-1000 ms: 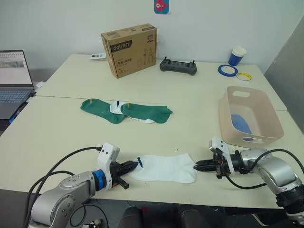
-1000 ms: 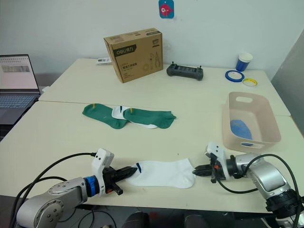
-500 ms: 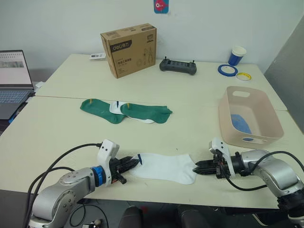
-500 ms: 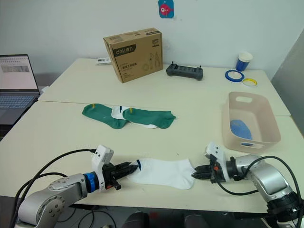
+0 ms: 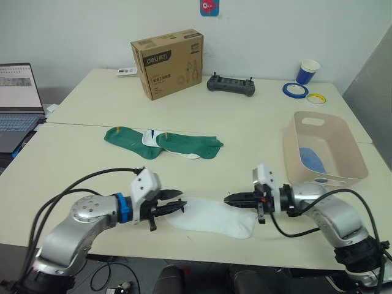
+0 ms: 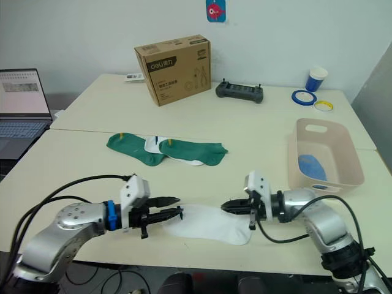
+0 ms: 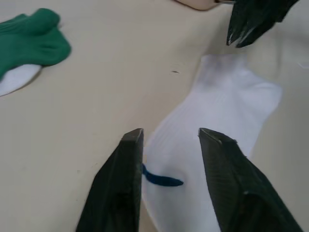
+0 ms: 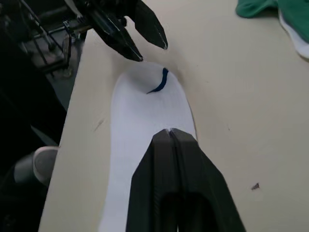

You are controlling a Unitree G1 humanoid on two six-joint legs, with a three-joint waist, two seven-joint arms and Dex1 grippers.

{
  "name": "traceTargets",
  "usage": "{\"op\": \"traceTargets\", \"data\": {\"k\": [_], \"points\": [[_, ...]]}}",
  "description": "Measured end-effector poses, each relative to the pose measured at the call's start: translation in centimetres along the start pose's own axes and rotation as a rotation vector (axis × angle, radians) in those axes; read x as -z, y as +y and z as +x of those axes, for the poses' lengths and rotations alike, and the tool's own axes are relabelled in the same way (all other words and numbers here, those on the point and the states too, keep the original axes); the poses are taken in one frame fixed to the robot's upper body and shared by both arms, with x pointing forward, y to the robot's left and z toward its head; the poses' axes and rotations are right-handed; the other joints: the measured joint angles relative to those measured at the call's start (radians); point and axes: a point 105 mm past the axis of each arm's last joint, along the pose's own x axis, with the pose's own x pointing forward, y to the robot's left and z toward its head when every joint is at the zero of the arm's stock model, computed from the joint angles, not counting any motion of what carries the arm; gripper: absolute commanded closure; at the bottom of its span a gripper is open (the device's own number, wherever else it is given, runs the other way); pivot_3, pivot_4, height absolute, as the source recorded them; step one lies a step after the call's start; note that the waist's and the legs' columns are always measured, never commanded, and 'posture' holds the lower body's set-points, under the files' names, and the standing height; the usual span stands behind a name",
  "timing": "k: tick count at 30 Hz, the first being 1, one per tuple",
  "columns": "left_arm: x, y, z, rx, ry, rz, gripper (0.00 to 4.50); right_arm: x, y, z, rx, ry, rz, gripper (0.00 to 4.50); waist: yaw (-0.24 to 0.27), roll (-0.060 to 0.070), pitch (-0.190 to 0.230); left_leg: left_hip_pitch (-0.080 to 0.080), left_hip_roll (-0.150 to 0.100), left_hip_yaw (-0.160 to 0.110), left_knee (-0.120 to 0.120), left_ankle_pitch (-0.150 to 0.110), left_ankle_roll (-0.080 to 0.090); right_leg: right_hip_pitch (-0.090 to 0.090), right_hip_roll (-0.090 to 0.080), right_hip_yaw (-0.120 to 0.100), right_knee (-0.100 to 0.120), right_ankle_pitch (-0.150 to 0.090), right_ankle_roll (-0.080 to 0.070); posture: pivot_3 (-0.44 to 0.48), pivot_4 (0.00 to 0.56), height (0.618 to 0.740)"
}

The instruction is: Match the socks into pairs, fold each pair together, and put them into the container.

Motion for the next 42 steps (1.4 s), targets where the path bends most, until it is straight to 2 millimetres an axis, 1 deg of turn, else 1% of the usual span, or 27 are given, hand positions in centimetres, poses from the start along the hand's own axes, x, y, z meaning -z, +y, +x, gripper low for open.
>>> {"op": "traceTargets", "data": {"k": [2,4,5,7,12,15,16,18,21,23,25,28,30,36,39,40,42], "points": [[1.0,-0.5,0.7,0.04,0.036,0.029,4.48,0.9,0.2,0.2,-0.005,0.03,-0.032,4.5,0.0,0.0,0.0,0.0,0.0,0.0,0.0,0.0,0.0,0.0,0.0,0.0,0.0,0.0,0.0,0.0,0.15,0.74],[1.8,-0.4,1.0,0.041,0.066,0.037,4.48,2.4,0.5,-0.1,-0.005,0.083,-0.043,4.5,0.002,0.0,0.0,0.0,0.0,0.0,-0.001,0.0,0.0,0.0,0.0,0.0,0.0,0.0,0.0,0.0,0.15,0.74],[2.3,-0.2,1.0,0.032,0.085,0.038,4.48,3.5,0.7,-0.4,-0.003,0.121,-0.044,4.5,0.002,0.0,0.0,0.0,0.0,0.0,-0.001,0.0,0.0,0.0,0.0,0.0,0.0,0.0,0.0,0.0,0.15,0.74],[2.9,0.1,0.8,0.014,0.109,0.034,4.48,4.7,0.8,-0.9,0.003,0.156,-0.034,4.5,0.002,0.0,0.0,0.001,0.001,0.0,-0.001,0.0,0.0,0.0,0.0,0.0,0.001,-0.001,0.0,0.0,0.15,0.74],[3.1,0.2,0.8,0.005,0.117,0.034,4.48,5.3,1.0,-2.3,0.018,0.172,-0.063,4.5,0.002,0.0,0.0,0.003,0.001,0.0,0.0,0.0,0.0,0.003,0.0,0.0,0.001,0.0,0.001,0.0,0.15,0.74],[3.3,0.0,0.1,-0.004,0.089,-0.001,4.48,5.7,1.4,-3.5,0.04,0.178,-0.039,4.5,0.002,0.0,0.0,0.003,0.001,0.0,0.0,0.0,0.0,0.004,0.0,0.0,0.001,0.0,0.001,0.0,0.15,0.74],[3.3,0.0,-0.3,-0.005,0.076,-0.021,4.48,5.8,1.5,-4.1,0.049,0.179,-0.024,4.5,0.003,0.0,0.0,0.003,0.001,-0.001,0.0,0.0,0.0,0.004,0.0,-0.001,0.001,-0.001,0.001,0.0,0.15,0.74],[2.9,0.0,-0.6,-0.007,0.047,-0.038,4.48,5.5,1.4,-4.5,0.062,0.171,-0.007,4.5,0.003,0.0,0.0,0.003,0.001,-0.001,0.0,0.0,0.0,0.003,0.0,0.0,0.001,0.0,0.001,0.0,0.15,0.74],[1.5,-1.1,-0.6,0.043,-0.009,-0.045,4.48,4.0,2.0,-3.9,0.03,0.105,0.019,4.5,0.001,0.0,0.0,0.003,0.001,-0.001,0.0,0.0,0.0,0.004,0.0,0.0,0.001,0.0,0.001,0.0,0.15,0.74],[1.0,-1.7,-0.5,0.071,-0.024,-0.042,4.48,3.6,2.3,-3.6,0.017,0.091,0.018,4.5,0.002,0.0,0.0,0.003,0.001,-0.001,0.0,0.0,0.0,0.004,0.0,0.0,0.001,0.0,0.001,0.0,0.15,0.74],[1.4,-2.0,-0.6,0.079,-0.002,-0.043,4.48,3.8,2.5,-3.3,0.006,0.102,0.019,4.5,0.001,0.0,0.0,0.004,0.001,-0.001,0.0,0.0,0.0,0.004,0.0,0.0,0.001,0.0,0.001,0.0,0.15,0.74],[3.5,-1.9,-1.1,0.066,0.117,-0.03,4.48,5.0,3.0,-3.1,-0.012,0.156,0.028,4.5,0.001,0.0,0.0,0.004,0.001,-0.001,0.0,0.0,0.0,0.003,0.0,0.0,0.001,-0.001,0.0,0.0,0.15,0.74],[4.4,-1.9,-1.4,0.054,0.152,-0.037,4.48,5.9,3.2,-3.5,-0.017,0.199,0.041,4.5,0.001,0.0,0.0,0.004,0.001,0.0,0.0,0.0,0.0,0.004,0.0,0.0,0.001,-0.001,-0.001,0.0,0.15,0.74],[4.5,-1.7,-1.5,0.031,0.155,-0.031,4.48,6.3,3.1,-4.6,-0.024,0.253,-0.026,4.5,0.002,0.0,0.0,0.008,0.001,0.0,0.0,0.0,0.0,0.007,-0.001,0.0,0.001,-0.003,-0.005,0.0,0.15,0.74],[4.2,-1.5,-1.5,0.01,0.105,-0.13,4.48,6.2,2.7,-5.2,0.009,0.226,0.045,4.5,0.001,0.0,0.0,0.008,0.001,0.001,0.0,0.0,0.0,0.007,-0.001,0.0,0.001,-0.003,-0.004,0.0,0.15,0.74],[4.0,-1.4,-1.6,0.004,0.088,-0.161,4.48,5.9,2.4,-5.3,0.032,0.198,0.085,4.5,0.001,0.0,0.0,0.008,0.001,0.001,0.0,0.0,0.0,0.007,-0.001,0.001,0.001,-0.003,-0.004,0.0,0.15,0.74],[3.0,-0.9,-2.3,-0.021,0.029,-0.232,4.48,4.0,1.9,-5.5,0.079,0.092,0.166,4.5,0.001,0.0,0.0,0.008,0.001,0.0,0.0,0.0,0.0,0.007,-0.001,0.0,0.002,-0.001,0.0,0.0,0.15,0.74]]}}
